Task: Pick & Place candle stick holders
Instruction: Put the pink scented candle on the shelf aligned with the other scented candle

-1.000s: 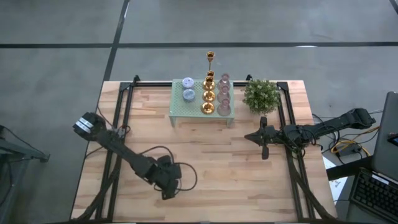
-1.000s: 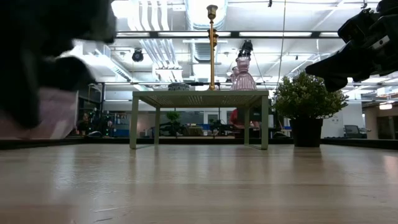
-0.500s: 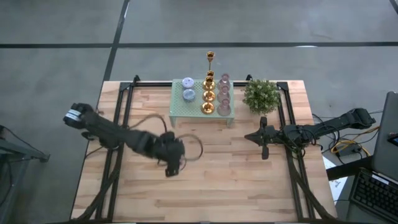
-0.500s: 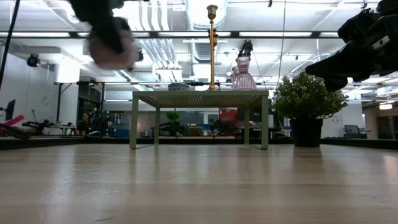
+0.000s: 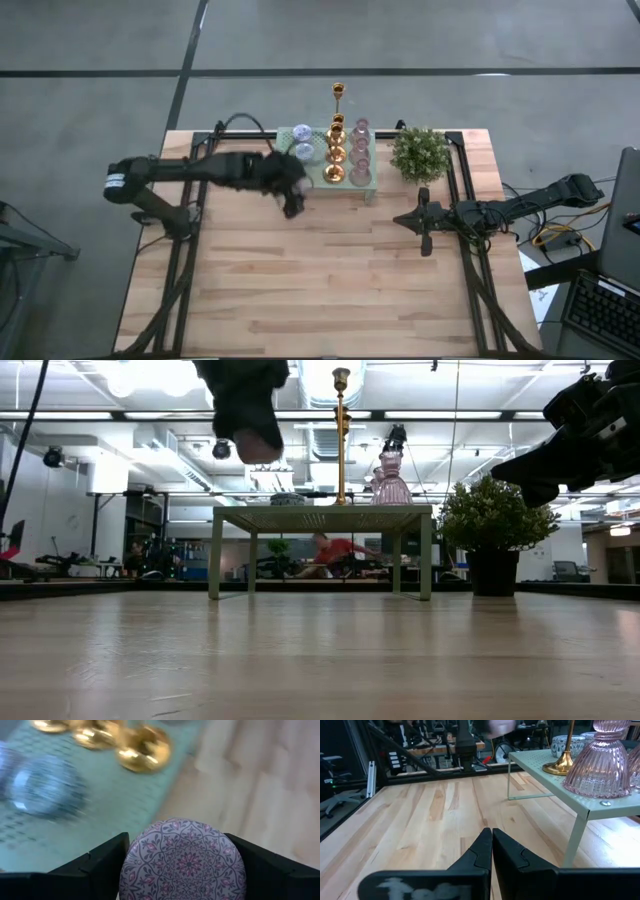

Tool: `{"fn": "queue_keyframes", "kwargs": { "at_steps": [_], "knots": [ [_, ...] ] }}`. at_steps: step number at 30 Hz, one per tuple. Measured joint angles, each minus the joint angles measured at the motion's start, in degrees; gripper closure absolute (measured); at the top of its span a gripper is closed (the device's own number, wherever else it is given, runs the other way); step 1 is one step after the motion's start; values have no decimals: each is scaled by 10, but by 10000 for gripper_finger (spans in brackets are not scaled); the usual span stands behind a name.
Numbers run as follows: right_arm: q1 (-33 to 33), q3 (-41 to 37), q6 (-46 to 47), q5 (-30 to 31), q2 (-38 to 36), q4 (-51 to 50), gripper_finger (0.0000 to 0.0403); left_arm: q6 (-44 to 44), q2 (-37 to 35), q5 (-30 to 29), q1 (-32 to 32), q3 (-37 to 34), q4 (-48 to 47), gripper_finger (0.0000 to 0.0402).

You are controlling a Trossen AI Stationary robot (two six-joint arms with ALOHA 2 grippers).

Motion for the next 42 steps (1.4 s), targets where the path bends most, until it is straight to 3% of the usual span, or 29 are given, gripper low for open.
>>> {"fn": "queue_keyframes", "kwargs": {
  "at_steps": [6, 9, 17, 22, 42],
  "knots": [
    [0, 0, 0, 0, 0, 0, 394, -24, 6, 11, 93, -5, 29, 93],
    [0, 0, 0, 0, 0, 0, 394, -14, 18, 47, 115, -5, 35, 94],
    [0, 0, 0, 0, 0, 0, 394, -11, 63, 50, 117, -5, 65, 94],
    [0, 0, 0, 0, 0, 0, 394, -15, 79, 4, 119, -5, 75, 94],
    [0, 0, 0, 0, 0, 0, 394, -29, 79, 6, 118, -8, 98, 92]
  ]
}}
